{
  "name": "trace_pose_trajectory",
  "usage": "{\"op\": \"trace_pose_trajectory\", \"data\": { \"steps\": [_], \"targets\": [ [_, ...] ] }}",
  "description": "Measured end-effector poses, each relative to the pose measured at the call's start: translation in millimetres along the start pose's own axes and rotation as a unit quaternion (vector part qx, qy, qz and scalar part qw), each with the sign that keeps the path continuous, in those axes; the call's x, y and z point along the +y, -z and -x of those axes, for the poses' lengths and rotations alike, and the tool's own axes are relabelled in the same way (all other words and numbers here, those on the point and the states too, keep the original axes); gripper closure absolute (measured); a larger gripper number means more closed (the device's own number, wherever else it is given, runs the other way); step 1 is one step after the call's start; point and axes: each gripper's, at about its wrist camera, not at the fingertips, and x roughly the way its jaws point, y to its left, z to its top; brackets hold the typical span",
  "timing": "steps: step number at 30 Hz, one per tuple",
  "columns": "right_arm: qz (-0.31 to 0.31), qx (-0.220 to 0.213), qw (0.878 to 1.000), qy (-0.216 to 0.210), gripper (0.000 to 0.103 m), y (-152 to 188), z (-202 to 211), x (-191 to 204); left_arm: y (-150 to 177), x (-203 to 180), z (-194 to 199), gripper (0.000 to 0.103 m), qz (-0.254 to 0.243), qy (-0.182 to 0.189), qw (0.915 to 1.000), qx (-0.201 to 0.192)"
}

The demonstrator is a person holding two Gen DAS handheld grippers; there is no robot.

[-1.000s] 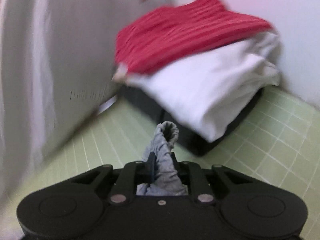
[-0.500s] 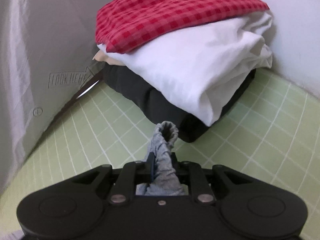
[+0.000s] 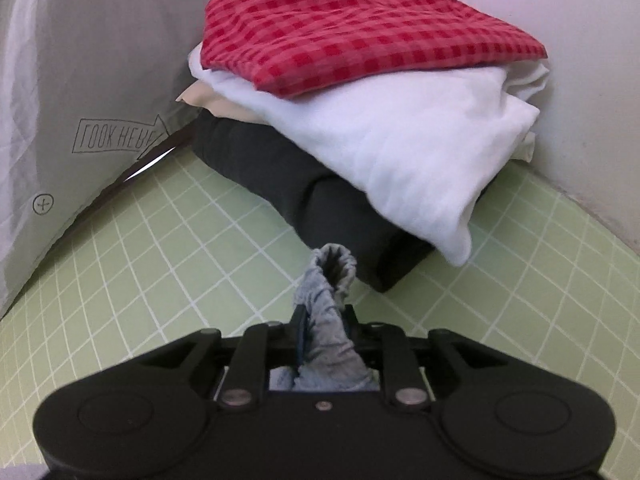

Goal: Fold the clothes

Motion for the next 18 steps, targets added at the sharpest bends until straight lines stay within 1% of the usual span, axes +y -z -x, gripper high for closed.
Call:
{"op": "trace_pose_trajectory", "data": {
  "steps": [2,4,5,8,10,12,14,16,18],
  "targets": [
    [-0.003,-0.007,1.0,-0.009,0.089,0.4,4.4,5.9,-5.0,-7.0,3.7,0.1,-0.024,-0.007,0.9996,-0.01],
    [0.001,-0.021,1.0,-0.015,0.09,-1.5,10.9,12.6,-12.5,-9.9,12.8,0.1,-0.044,-0.01,0.9984,-0.035],
    [0.001,-0.03,0.999,-0.018,0.091,-3.4,14.2,14.6,-18.6,-8.4,20.0,0.1,-0.044,-0.014,0.9975,-0.053],
    [-0.016,-0.062,0.997,-0.041,0.091,-14.1,24.1,11.9,-43.3,2.5,45.9,0.1,-0.021,-0.019,0.9931,-0.114],
    [-0.039,-0.08,0.994,-0.064,0.092,-23.8,25.9,5.9,-62.1,7.5,61.3,0.1,-0.011,-0.031,0.9877,-0.153],
    [-0.06,-0.09,0.991,-0.081,0.092,-33.0,24.7,0.5,-80.6,8.5,69.9,0.1,-0.013,-0.047,0.9818,-0.184],
    [-0.065,-0.094,0.989,-0.097,0.092,-39.0,17.4,3.2,-95.1,8.4,72.1,0.1,-0.012,-0.059,0.9782,-0.199],
    [-0.07,-0.096,0.986,-0.113,0.092,-44.7,9.6,6.8,-106.7,9.4,65.4,0.1,0.0,-0.062,0.9782,-0.198],
    [-0.072,-0.101,0.985,-0.118,0.093,-49.0,0.2,11.4,-117.8,10.1,58.4,0.1,0.011,-0.064,0.9782,-0.197]
  ]
}}
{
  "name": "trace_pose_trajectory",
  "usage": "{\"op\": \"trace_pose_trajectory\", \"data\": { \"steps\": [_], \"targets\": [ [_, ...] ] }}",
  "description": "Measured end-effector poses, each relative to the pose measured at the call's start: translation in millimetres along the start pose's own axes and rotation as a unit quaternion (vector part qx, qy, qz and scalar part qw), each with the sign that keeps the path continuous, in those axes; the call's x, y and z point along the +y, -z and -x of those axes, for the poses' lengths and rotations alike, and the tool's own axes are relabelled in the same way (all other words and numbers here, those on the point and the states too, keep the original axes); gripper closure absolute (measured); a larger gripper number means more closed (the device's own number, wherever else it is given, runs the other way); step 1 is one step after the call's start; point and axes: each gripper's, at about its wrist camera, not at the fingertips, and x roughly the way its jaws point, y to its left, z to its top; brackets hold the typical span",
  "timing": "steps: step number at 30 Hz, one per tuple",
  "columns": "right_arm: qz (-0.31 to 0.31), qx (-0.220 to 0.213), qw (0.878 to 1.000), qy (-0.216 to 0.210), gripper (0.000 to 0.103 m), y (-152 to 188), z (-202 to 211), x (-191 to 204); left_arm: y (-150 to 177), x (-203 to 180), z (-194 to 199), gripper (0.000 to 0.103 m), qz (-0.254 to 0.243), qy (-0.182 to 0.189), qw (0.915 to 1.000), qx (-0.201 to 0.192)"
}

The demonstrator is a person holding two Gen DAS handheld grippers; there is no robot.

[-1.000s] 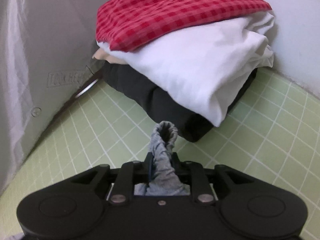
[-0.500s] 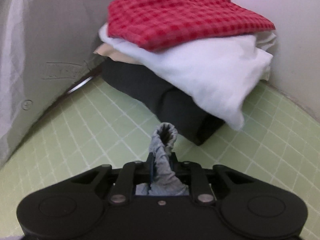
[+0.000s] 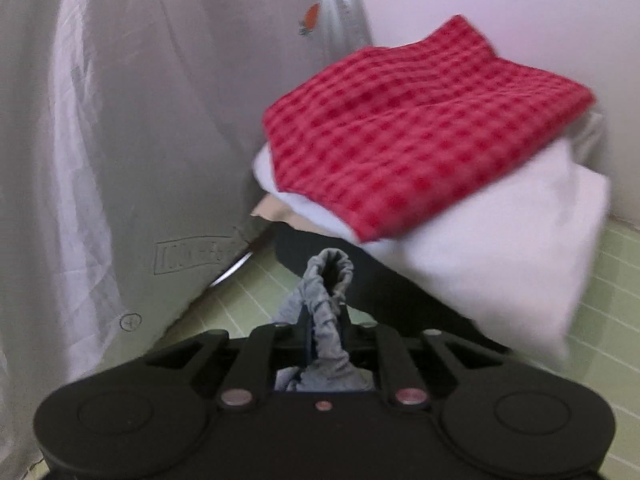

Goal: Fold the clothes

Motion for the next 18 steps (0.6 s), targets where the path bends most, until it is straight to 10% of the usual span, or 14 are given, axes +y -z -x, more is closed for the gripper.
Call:
{"op": "trace_pose_trajectory", "data": {
  "steps": [4,12,18],
  "targets": [
    [-0.01,0.0,1.0,0.014,0.091,-1.4,-27.3,3.1,-1.0,-12.1,-26.5,0.097,0.0,0.002,0.9997,0.024],
    [0.089,0.02,0.99,0.107,0.041,19.7,-52.8,35.7,36.7,-19.8,-31.6,0.046,0.002,-0.025,0.9963,0.082],
    [0.119,0.018,0.986,0.115,0.025,40.9,-19.7,43.7,83.5,0.4,7.2,0.038,0.051,-0.023,0.9909,0.122]
  ]
}}
